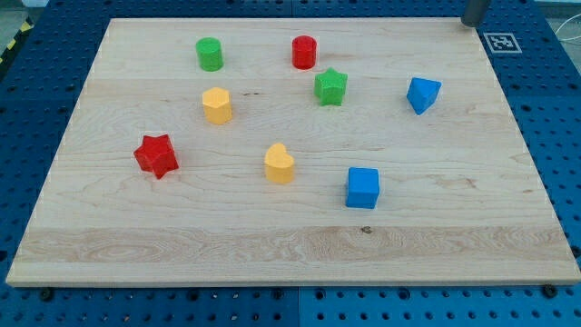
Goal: Push the blue triangle towards the blue cube
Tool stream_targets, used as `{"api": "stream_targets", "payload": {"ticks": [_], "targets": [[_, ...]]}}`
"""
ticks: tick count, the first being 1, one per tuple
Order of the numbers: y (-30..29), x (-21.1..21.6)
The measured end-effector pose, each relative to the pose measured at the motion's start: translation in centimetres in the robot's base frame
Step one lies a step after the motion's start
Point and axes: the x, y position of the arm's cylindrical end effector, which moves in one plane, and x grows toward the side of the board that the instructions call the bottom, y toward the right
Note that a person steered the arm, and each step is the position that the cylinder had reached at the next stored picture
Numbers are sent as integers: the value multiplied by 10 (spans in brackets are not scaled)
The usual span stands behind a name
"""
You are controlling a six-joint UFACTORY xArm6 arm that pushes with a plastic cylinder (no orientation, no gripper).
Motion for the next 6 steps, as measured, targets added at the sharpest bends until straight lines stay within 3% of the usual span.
{"api": "stream_targets", "payload": {"ticks": [1, 6], "targets": [[-1, 24], [-2, 61]]}}
